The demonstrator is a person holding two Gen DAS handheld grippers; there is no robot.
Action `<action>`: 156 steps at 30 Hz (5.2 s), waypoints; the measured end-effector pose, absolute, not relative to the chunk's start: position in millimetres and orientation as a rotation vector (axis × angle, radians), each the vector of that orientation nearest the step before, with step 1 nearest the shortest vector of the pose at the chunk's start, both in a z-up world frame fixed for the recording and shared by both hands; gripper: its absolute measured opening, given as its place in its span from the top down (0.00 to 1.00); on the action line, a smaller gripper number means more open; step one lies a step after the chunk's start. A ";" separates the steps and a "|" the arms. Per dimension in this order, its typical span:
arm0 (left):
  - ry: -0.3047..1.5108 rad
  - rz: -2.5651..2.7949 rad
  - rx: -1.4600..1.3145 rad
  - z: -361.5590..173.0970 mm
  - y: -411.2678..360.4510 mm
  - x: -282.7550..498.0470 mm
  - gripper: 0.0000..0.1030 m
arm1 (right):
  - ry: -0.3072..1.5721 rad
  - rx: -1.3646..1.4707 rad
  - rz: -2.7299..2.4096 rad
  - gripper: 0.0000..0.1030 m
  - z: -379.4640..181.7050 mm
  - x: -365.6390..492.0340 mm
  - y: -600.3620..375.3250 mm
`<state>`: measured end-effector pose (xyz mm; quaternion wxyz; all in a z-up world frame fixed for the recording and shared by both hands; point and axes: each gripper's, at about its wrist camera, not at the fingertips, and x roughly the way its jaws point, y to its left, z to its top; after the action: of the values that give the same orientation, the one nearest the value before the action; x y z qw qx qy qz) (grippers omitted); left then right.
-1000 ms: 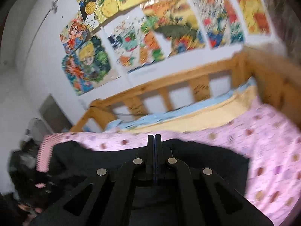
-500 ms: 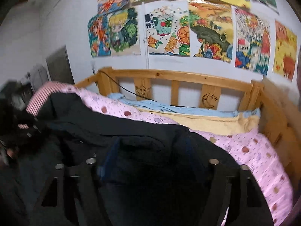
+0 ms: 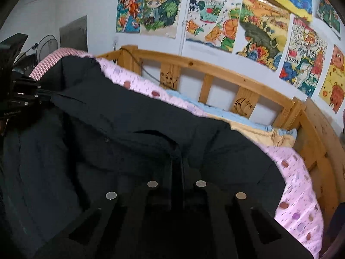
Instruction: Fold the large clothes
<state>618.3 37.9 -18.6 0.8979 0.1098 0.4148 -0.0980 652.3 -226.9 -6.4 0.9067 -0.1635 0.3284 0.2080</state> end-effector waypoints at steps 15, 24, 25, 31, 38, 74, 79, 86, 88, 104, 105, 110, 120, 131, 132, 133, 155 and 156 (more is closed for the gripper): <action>0.891 -0.136 0.271 -73.1 27.5 625.8 0.96 | 0.895 -0.226 0.342 0.99 -105.8 674.6 -222.2; 0.798 -0.192 0.263 -44.5 36.2 603.7 0.92 | 0.764 -0.126 0.334 0.98 -77.0 632.3 -239.5; 0.792 -0.199 0.265 -41.2 36.6 601.9 0.91 | 0.757 -0.110 0.339 0.97 -69.0 625.2 -244.2; 0.695 -0.255 0.168 -7.7 44.9 575.9 0.89 | 0.664 -0.090 0.371 0.91 -17.9 602.6 -253.7; 0.590 -0.241 -0.039 25.5 46.0 600.3 0.64 | 0.555 0.025 0.330 0.61 10.8 641.0 -255.1; 0.700 -0.071 -0.035 38.7 12.2 548.1 0.20 | 0.598 -0.016 0.305 0.40 -12.4 580.5 -250.3; 0.644 -0.062 -0.048 76.7 7.7 506.4 0.05 | 0.540 -0.037 0.318 0.28 29.1 536.9 -261.9; 0.557 -0.054 -0.007 124.9 -2.0 435.8 0.00 | 0.461 -0.073 0.311 0.17 83.6 469.9 -270.6; 0.544 -0.063 -0.002 133.9 -3.1 417.2 0.00 | 0.444 -0.079 0.306 0.16 96.8 449.2 -274.6; 0.469 -0.093 0.067 157.0 -17.8 277.1 0.00 | 0.405 -0.092 0.315 0.10 125.2 317.9 -284.2; 0.464 -0.094 0.072 157.0 -19.2 269.2 0.00 | 0.402 -0.098 0.317 0.10 125.7 308.9 -284.3; 0.454 -0.104 0.074 154.7 -21.4 238.5 0.00 | 0.394 -0.099 0.327 0.10 127.8 270.7 -285.6; 0.442 -0.112 0.113 144.6 -20.3 182.5 0.00 | 0.378 -0.122 0.337 0.10 124.6 206.7 -288.2; 0.438 -0.124 0.147 120.5 0.6 142.8 0.00 | 0.397 -0.186 0.338 0.10 99.8 153.7 -280.1; 0.441 -0.126 0.151 116.8 3.1 140.6 0.00 | 0.397 -0.198 0.339 0.10 96.5 148.7 -278.8; 0.444 -0.128 0.153 112.8 5.7 138.5 0.00 | 0.396 -0.207 0.339 0.10 94.3 144.4 -277.3; 0.554 -0.198 0.254 22.9 26.8 120.2 0.00 | 0.518 -0.147 0.287 0.10 4.5 126.9 -310.3; 0.561 -0.206 0.274 17.3 26.5 118.4 0.00 | 0.531 -0.146 0.290 0.10 -2.3 127.8 -311.6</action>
<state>118.4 26.5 17.3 0.9464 0.1344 0.2755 -0.1013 127.8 -311.6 -2.3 0.9519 -0.0717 0.2613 0.1429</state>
